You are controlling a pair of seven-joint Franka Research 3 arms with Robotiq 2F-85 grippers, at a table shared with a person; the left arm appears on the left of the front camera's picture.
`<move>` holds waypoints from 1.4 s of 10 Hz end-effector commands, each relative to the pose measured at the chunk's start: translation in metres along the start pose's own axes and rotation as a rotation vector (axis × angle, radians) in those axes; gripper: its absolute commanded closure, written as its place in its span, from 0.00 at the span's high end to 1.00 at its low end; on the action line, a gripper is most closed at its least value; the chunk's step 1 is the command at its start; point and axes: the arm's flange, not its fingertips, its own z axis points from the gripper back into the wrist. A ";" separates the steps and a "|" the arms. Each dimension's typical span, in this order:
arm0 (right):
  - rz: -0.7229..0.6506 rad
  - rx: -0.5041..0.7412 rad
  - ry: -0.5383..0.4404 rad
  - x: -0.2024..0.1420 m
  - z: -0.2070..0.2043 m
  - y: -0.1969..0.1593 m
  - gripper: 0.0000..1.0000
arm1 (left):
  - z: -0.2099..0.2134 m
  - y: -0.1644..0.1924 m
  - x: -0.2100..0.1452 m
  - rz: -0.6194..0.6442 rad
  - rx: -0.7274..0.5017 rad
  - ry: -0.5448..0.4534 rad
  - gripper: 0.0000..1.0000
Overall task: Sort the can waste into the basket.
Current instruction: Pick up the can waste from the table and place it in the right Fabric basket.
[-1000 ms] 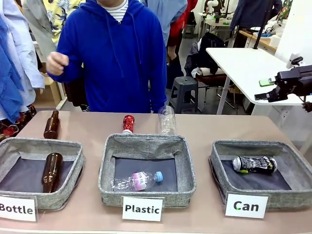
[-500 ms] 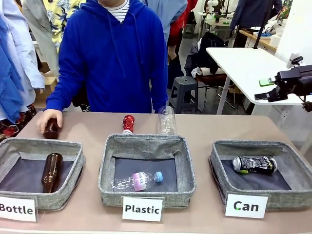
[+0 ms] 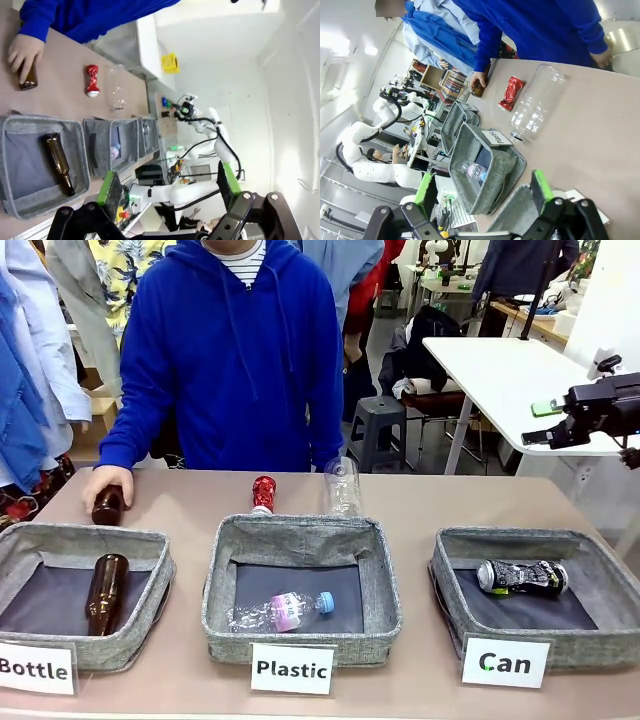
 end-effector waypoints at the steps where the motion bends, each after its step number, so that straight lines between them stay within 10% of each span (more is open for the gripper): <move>1: 0.019 -0.017 0.003 0.000 0.000 0.003 1.00 | 0.003 -0.011 0.008 0.004 0.011 0.060 1.00; 7: 0.019 -0.017 0.003 0.000 0.000 0.003 1.00 | 0.171 -0.067 -0.110 -0.169 -0.128 -0.312 1.00; 14: 0.019 -0.017 0.003 0.000 0.000 0.003 1.00 | 0.196 -0.051 -0.149 -0.173 -0.189 -0.406 1.00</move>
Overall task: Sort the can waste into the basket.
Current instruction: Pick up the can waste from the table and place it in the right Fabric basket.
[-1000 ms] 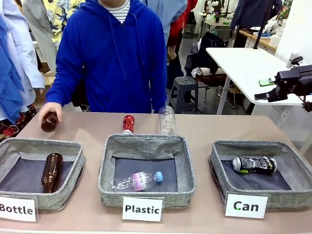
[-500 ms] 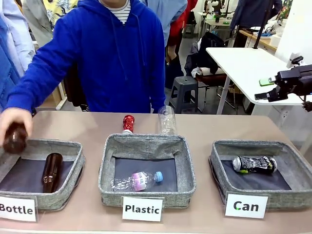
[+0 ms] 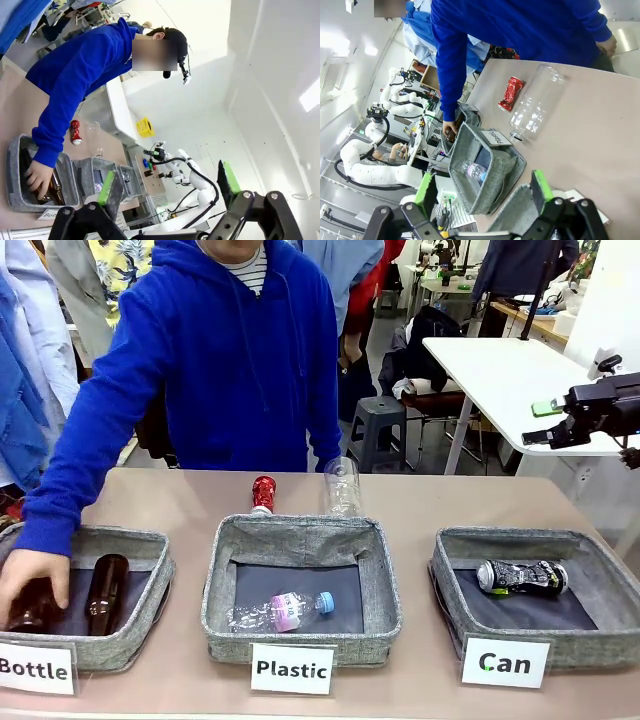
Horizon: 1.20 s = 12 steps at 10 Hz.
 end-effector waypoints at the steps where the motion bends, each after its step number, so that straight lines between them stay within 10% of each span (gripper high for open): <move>1: 0.019 -0.016 0.004 0.000 0.000 0.003 1.00 | -0.006 -0.009 0.003 -0.023 -0.010 0.010 1.00; 7: 0.019 -0.016 0.004 0.000 0.000 0.003 1.00 | -0.107 -0.015 0.016 -0.040 0.146 0.247 1.00; 12: 0.019 -0.016 0.004 0.000 0.000 0.003 1.00 | -0.317 -0.004 -0.014 -0.171 0.434 0.625 1.00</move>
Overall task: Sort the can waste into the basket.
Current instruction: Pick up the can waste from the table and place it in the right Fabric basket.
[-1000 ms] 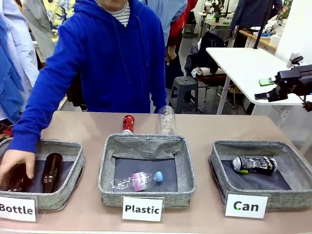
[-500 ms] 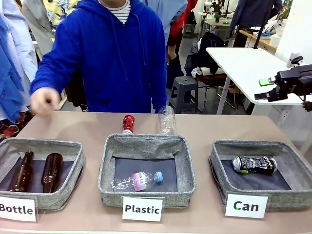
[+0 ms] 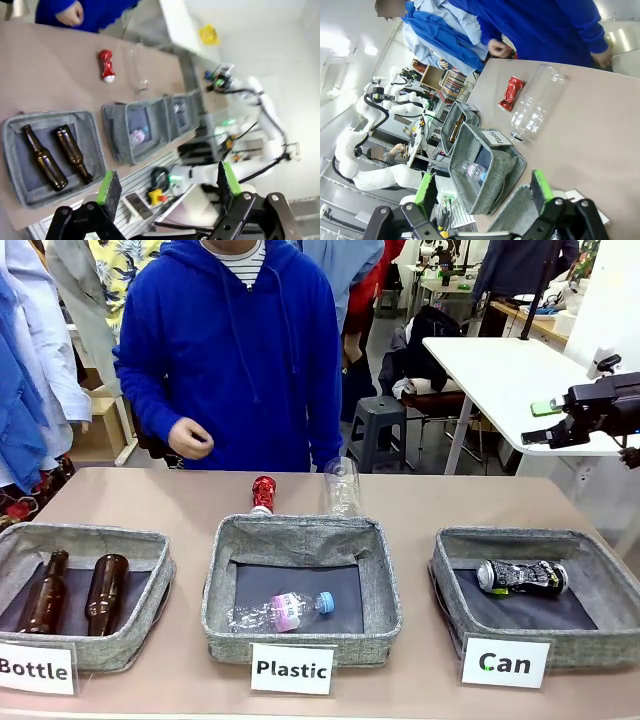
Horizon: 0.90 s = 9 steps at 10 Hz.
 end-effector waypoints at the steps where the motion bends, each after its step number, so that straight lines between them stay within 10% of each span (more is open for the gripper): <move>1: 0.018 -0.017 0.002 -0.001 0.000 0.002 1.00 | -0.070 -0.029 0.005 -0.102 0.116 0.132 1.00; 5: 0.018 -0.017 0.002 -0.001 0.000 0.002 1.00 | -0.259 -0.061 0.014 -0.261 0.235 0.460 1.00; 9: 0.018 -0.017 0.002 -0.001 0.000 0.002 1.00 | -0.404 -0.063 0.004 -0.225 0.566 0.315 1.00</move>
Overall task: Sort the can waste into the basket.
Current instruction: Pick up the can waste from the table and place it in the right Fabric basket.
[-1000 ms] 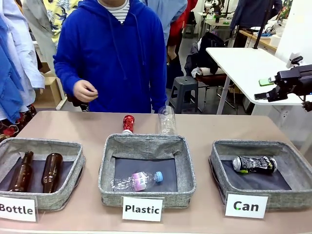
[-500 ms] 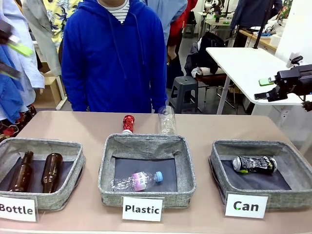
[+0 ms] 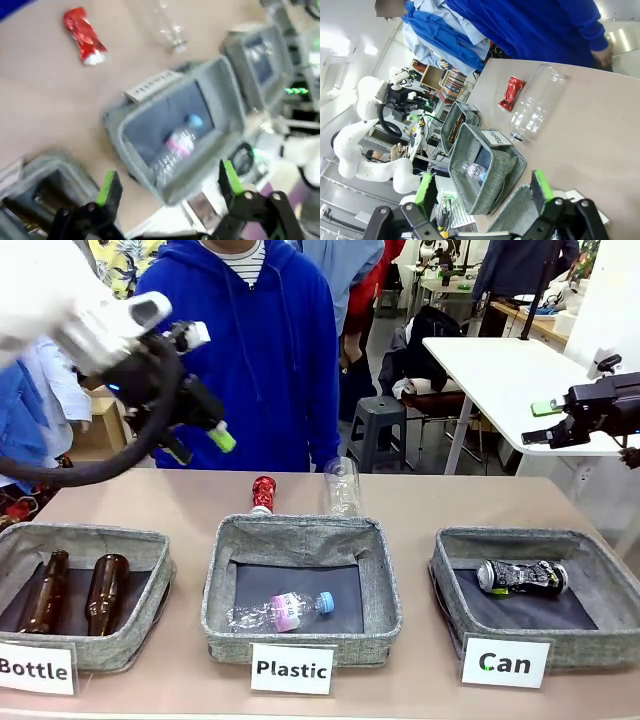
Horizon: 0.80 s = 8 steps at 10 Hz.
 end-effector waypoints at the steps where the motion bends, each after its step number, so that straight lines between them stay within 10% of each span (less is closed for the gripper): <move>1: 0.018 -0.016 0.003 -0.001 0.000 0.002 1.00 | -0.018 -0.001 0.012 0.157 0.113 -0.025 1.00; 3: 0.018 -0.016 0.003 -0.001 0.000 0.002 1.00 | 0.002 0.004 0.009 0.161 -0.175 0.082 1.00; 4: 0.018 -0.016 0.003 -0.001 0.000 0.002 1.00 | -0.027 -0.003 0.013 0.118 0.068 -0.039 1.00; 7: 0.018 -0.016 0.003 -0.001 0.000 0.002 1.00 | -0.023 -0.001 0.014 0.138 0.009 -0.006 1.00; 8: 0.018 -0.016 0.003 -0.001 0.000 0.002 1.00 | -0.029 -0.005 0.016 0.373 0.064 -0.070 1.00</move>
